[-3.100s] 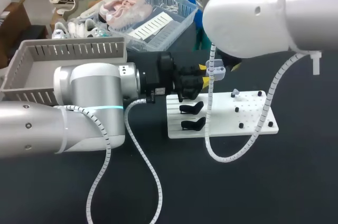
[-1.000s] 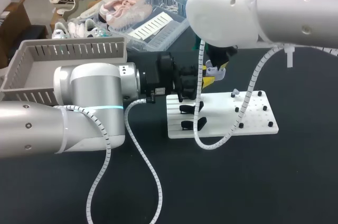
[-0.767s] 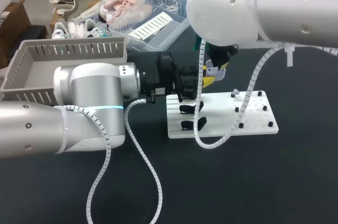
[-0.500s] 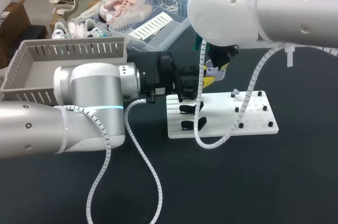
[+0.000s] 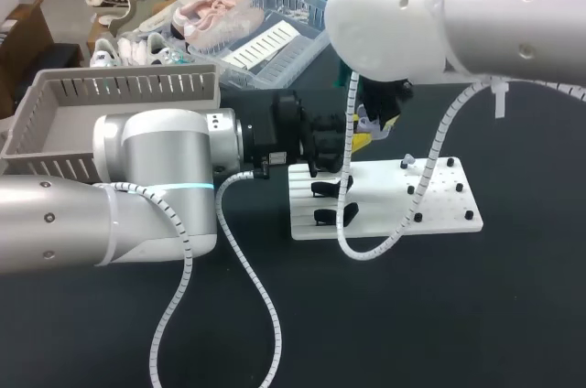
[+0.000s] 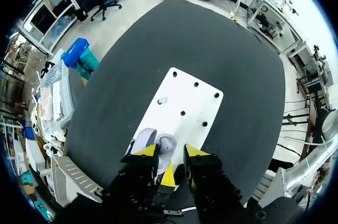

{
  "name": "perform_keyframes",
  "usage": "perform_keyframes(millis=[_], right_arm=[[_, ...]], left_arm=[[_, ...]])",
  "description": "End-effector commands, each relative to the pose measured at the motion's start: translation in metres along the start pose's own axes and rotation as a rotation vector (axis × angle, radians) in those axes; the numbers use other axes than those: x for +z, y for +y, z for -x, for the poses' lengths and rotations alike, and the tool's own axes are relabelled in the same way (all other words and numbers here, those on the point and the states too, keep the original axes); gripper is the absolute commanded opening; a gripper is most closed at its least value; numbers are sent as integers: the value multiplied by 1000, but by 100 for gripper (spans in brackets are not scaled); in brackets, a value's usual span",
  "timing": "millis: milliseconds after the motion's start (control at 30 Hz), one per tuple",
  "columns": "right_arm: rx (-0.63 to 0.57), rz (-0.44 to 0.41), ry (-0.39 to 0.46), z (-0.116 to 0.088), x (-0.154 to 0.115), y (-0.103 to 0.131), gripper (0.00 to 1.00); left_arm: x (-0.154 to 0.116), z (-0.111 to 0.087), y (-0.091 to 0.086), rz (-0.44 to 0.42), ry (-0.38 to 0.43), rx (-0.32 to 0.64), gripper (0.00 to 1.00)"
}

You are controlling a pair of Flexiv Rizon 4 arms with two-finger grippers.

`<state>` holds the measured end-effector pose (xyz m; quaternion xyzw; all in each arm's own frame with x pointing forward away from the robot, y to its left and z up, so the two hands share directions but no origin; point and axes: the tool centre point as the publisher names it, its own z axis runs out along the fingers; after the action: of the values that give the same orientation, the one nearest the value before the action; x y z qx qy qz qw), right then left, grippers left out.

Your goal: Pick up each earbud case from the left stands, insert the matching earbuds, close the lid, and place the case in the box.

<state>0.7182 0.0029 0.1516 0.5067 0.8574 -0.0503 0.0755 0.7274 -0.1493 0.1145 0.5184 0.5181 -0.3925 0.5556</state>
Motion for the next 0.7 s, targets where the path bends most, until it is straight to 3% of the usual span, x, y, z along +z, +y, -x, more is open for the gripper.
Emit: perform_keyframes(millis=[33, 200, 433, 533, 700], right_arm=[[3, 4, -4, 0, -4, -3, 48], [6, 27, -2, -1, -11, -13, 47], [-95, 107, -13, 3, -28, -51, 47], [-223, 166, 11, 6, -31, -70, 45], [-491, 241, -3, 11, -29, -102, 49]], left_arm=[[0, 0, -1, 6, -1, 1, 0], [0, 0, -1, 6, -1, 1, 0], [0, 0, -1, 6, -1, 1, 0], [0, 0, -1, 6, -1, 1, 0], [0, 0, -1, 6, -1, 1, 0]])
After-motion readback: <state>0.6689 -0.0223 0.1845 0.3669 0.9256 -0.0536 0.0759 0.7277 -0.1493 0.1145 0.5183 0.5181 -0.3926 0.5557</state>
